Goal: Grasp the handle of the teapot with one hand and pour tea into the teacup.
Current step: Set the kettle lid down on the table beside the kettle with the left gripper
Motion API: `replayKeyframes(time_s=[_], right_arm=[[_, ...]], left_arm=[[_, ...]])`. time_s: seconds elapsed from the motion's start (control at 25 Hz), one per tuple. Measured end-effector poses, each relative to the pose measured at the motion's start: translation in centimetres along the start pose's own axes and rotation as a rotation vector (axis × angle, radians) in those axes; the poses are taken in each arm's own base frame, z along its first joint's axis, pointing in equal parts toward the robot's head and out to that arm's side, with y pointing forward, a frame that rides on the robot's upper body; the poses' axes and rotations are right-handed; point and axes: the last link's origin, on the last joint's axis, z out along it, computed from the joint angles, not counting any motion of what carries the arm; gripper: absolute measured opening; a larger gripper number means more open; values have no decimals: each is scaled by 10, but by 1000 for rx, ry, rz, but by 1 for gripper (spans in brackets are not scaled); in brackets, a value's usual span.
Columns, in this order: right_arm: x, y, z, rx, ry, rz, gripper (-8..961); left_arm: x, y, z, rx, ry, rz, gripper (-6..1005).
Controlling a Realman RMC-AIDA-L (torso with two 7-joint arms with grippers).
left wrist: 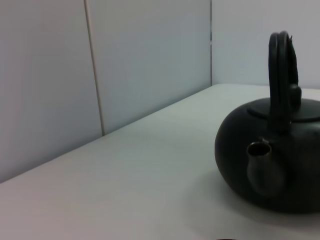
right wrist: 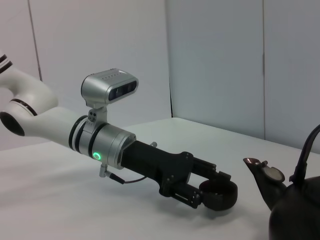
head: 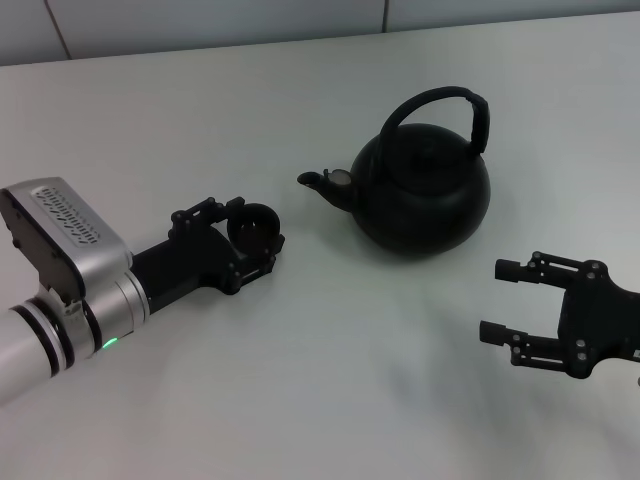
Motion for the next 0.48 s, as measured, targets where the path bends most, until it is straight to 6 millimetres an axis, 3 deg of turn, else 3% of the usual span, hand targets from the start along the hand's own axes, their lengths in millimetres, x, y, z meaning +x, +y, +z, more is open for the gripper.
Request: replayKeyframes(time_s=[0.48], right_arm=[[-1, -1, 1, -2, -1, 1, 730]], left_arm=[[-3, 1, 1, 14, -20, -16, 698]])
